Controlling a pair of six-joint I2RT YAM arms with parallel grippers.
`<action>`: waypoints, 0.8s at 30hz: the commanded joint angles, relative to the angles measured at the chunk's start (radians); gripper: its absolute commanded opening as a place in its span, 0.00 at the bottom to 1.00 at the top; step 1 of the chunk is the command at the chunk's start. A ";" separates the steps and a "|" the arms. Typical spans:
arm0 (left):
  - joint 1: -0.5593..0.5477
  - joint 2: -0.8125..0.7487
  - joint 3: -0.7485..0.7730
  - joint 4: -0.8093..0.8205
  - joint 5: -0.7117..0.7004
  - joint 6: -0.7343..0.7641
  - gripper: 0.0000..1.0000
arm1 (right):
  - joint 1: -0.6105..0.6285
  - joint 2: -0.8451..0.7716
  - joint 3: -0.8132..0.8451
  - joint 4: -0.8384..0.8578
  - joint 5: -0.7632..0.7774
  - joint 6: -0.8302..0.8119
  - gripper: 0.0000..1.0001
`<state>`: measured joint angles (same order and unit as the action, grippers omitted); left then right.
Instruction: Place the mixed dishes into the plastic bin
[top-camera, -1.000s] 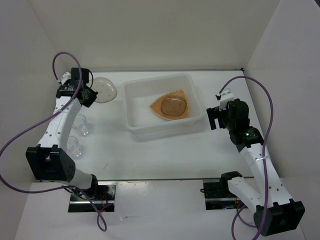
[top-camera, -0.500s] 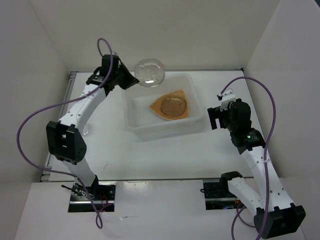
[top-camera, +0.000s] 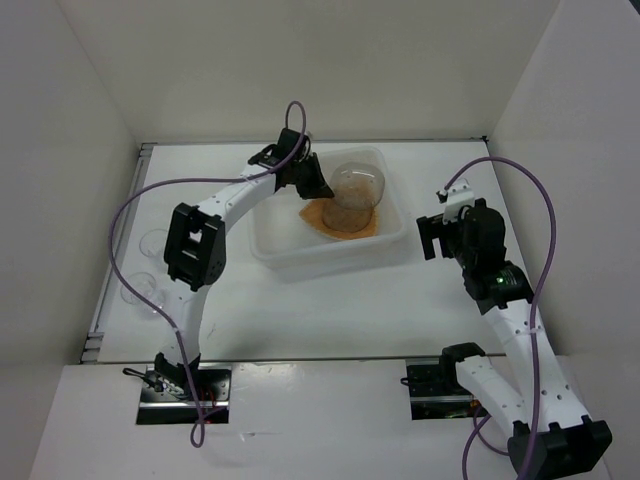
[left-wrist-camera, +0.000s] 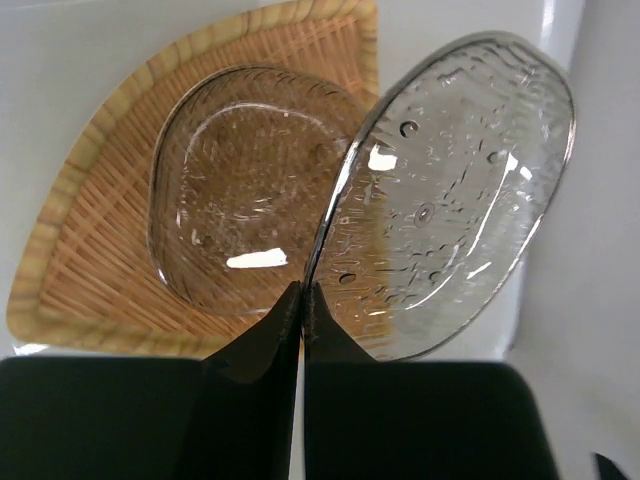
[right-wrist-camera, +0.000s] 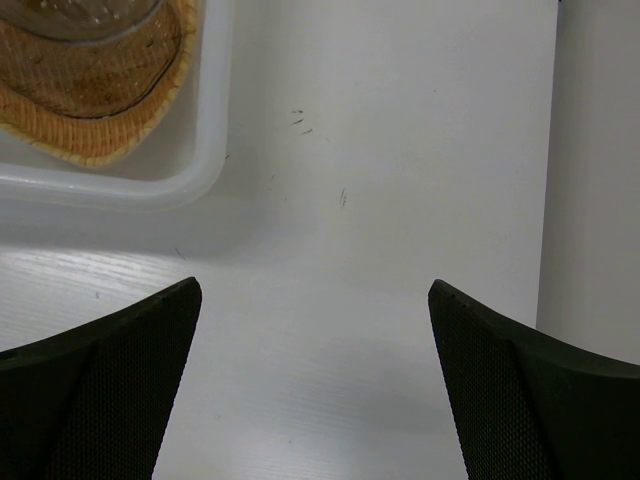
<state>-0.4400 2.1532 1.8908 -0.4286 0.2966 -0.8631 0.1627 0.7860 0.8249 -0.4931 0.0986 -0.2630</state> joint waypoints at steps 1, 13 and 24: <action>-0.003 0.066 0.094 -0.065 0.042 0.098 0.00 | -0.006 -0.024 -0.004 0.060 0.015 -0.005 0.99; -0.003 0.143 0.056 -0.101 -0.004 0.110 0.00 | -0.006 -0.033 -0.004 0.060 0.015 -0.005 0.99; 0.015 0.085 0.036 -0.168 -0.091 0.090 0.62 | -0.006 -0.024 -0.004 0.060 0.015 -0.005 0.99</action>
<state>-0.4324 2.2757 1.9297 -0.5659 0.2504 -0.7635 0.1627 0.7673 0.8246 -0.4862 0.0982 -0.2630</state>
